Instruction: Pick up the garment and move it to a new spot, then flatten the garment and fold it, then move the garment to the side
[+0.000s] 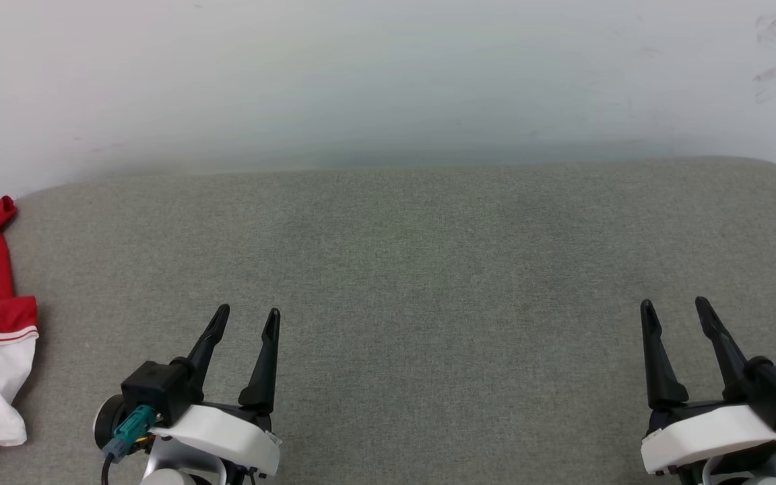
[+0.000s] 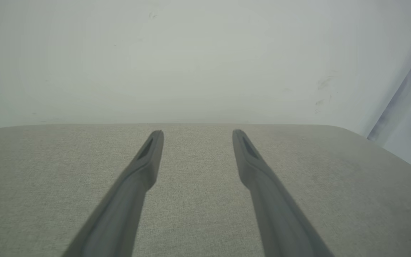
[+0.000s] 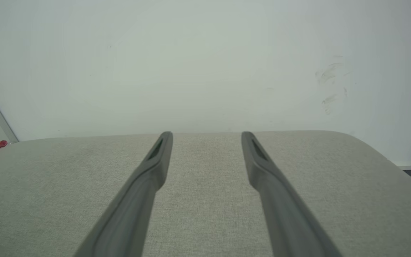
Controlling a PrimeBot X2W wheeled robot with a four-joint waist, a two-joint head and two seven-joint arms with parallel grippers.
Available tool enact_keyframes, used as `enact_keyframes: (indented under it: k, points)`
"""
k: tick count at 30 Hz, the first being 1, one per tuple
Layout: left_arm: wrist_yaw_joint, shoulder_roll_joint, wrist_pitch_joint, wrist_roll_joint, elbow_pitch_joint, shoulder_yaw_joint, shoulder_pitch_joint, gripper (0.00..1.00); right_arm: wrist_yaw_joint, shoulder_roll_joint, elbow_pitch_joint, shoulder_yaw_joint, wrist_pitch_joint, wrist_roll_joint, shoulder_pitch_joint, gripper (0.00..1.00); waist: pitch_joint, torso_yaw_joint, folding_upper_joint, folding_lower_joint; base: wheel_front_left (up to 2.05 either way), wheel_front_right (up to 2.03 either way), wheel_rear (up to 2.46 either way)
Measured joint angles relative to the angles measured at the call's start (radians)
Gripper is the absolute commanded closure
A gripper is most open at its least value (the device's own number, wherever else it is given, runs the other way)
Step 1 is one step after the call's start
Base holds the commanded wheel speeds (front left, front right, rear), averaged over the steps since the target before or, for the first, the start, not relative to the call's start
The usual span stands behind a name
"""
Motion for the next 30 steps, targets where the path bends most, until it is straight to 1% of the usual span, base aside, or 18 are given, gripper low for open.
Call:
enact_keyframes:
  k: [12, 17, 22, 30]
  points:
    - [-0.001, 0.013, -0.024, 0.051, 0.003, -0.009, 0.000, 0.00, 0.000, 0.000, -0.017, -0.011, -0.021, -0.059, 0.013, 0.00, 0.001, 0.014, 0.0000, 0.0000, 0.00, 0.00, 0.00]
    - [-0.002, 0.012, -0.032, 0.073, 0.006, -0.011, -0.005, 0.00, 0.000, 0.000, -0.025, -0.015, -0.024, -0.071, 0.019, 0.00, 0.002, 0.030, 0.0000, 0.0000, 0.00, 0.00, 0.00]
    - [-0.002, 0.005, -0.037, 0.084, 0.008, 0.008, -0.016, 0.00, 0.000, 0.000, -0.039, -0.009, -0.007, -0.075, 0.026, 0.00, 0.005, 0.070, 0.0000, 0.0000, 0.00, 0.00, 0.00]
    - [-0.002, -0.005, -0.037, 0.084, 0.012, 0.058, -0.018, 0.00, 0.000, 0.000, -0.068, 0.009, 0.016, -0.076, 0.028, 0.00, 0.006, 0.163, 0.0000, 0.0000, 0.00, 0.00, 0.00]
